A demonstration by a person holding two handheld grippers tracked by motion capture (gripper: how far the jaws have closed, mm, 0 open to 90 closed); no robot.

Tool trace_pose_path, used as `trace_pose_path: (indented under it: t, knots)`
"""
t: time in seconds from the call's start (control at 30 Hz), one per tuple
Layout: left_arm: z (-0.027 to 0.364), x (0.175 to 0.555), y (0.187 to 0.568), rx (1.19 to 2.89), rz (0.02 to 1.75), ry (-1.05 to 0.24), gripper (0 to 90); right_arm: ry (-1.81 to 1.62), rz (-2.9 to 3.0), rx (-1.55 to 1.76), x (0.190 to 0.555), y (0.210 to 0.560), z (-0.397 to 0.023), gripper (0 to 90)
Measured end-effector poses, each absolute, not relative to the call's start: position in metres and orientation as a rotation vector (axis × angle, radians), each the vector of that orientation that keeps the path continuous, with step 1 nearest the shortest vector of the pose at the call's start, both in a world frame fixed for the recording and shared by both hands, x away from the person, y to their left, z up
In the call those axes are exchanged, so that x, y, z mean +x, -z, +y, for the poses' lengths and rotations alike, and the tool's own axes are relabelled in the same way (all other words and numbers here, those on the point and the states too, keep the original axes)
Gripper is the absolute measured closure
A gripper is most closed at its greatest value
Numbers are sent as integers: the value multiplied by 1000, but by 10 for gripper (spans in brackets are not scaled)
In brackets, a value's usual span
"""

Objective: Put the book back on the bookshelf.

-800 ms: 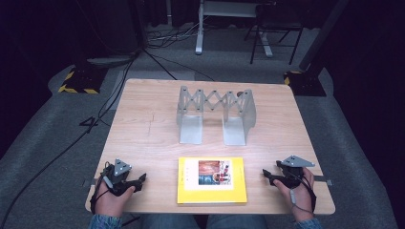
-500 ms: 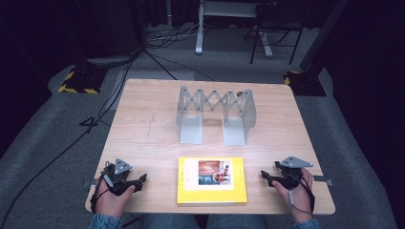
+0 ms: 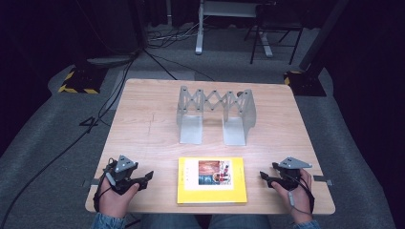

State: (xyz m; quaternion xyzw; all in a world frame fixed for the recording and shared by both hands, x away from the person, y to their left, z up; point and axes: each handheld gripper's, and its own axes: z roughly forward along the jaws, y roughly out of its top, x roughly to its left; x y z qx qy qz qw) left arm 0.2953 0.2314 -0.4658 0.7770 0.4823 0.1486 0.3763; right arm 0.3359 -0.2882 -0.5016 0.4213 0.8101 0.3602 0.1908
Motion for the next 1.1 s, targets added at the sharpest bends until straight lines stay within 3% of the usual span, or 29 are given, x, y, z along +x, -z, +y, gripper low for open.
trace_pose_path:
  t: [0.4,1.1]
  knots:
    - [197,301,464,2032,1112,-285,306,-1040,2348,1079,317,495,-260,338]
    - [155,325,481,2105,1015,-148,335,-1037,2374,1074,297,502,-250,323]
